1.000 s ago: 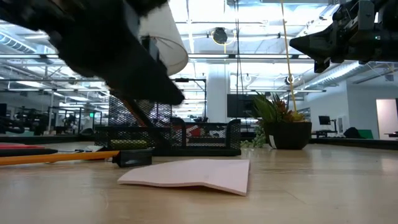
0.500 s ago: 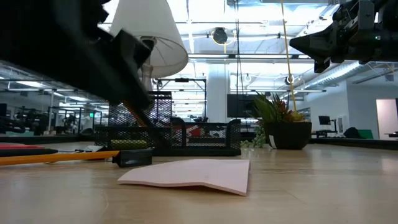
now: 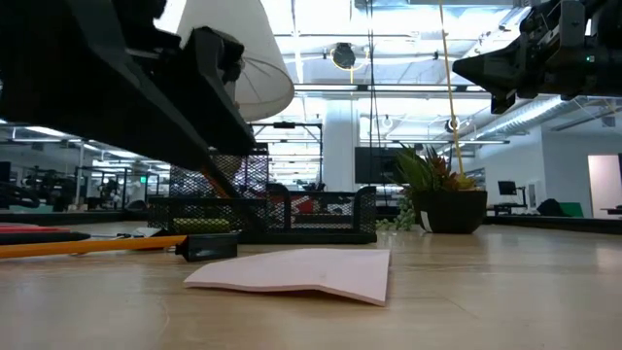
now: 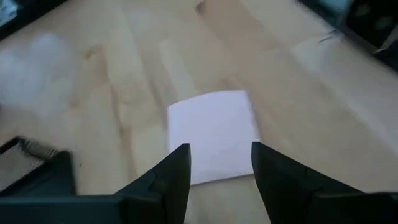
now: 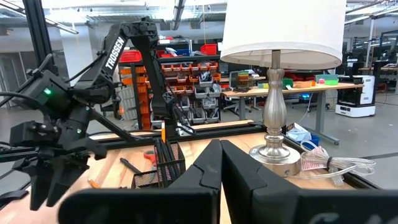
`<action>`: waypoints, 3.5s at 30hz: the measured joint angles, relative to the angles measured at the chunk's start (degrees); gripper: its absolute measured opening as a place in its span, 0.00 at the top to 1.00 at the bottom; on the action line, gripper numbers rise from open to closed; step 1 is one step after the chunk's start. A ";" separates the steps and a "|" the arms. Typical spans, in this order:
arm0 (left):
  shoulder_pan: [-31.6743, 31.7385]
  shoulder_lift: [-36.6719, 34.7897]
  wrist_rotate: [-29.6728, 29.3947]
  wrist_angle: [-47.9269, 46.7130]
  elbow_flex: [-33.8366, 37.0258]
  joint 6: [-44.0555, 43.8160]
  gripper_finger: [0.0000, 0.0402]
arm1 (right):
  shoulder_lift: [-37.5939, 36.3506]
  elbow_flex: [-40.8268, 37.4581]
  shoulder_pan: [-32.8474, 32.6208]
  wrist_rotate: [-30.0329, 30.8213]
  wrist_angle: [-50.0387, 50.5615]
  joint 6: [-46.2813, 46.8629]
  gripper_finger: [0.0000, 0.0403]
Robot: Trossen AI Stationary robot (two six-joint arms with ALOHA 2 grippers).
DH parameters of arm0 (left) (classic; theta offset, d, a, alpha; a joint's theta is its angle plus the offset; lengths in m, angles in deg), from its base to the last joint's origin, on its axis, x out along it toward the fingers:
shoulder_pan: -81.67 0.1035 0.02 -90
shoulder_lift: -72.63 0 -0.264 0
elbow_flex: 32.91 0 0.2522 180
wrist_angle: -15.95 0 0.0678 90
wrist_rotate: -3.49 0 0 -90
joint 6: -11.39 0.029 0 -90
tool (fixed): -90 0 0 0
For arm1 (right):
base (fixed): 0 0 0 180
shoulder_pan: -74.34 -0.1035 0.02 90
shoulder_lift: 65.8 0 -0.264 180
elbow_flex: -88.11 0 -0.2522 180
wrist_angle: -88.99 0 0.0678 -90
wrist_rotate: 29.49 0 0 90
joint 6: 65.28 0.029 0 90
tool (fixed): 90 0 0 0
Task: Pick and place office supplies into organizer
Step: Put the pink sticky note into the black desk organizer
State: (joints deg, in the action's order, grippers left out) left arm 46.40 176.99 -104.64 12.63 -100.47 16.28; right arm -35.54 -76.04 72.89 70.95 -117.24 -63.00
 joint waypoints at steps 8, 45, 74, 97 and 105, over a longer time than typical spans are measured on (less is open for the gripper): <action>0.41 -0.02 1.79 2.87 -0.07 -3.76 0.56 | 0.00 0.00 0.00 0.00 -0.02 0.00 1.00; 9.09 13.20 12.89 14.66 -0.28 -16.75 0.01 | 0.01 0.01 0.00 0.00 0.40 0.02 1.00; 7.60 15.10 10.61 15.37 -0.11 -17.03 0.76 | 0.02 0.02 0.00 0.00 0.42 0.02 1.00; 7.74 5.46 10.45 13.78 0.07 -14.34 0.99 | 0.01 0.00 0.00 0.00 0.44 0.00 1.00; 8.07 0.69 7.43 10.26 0.07 -11.97 1.00 | 0.01 0.00 -0.01 0.00 0.46 0.01 1.00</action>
State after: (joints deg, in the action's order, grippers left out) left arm 54.46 177.68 -97.21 22.89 -100.41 4.31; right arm -35.53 -76.04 72.88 70.95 -116.78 -62.98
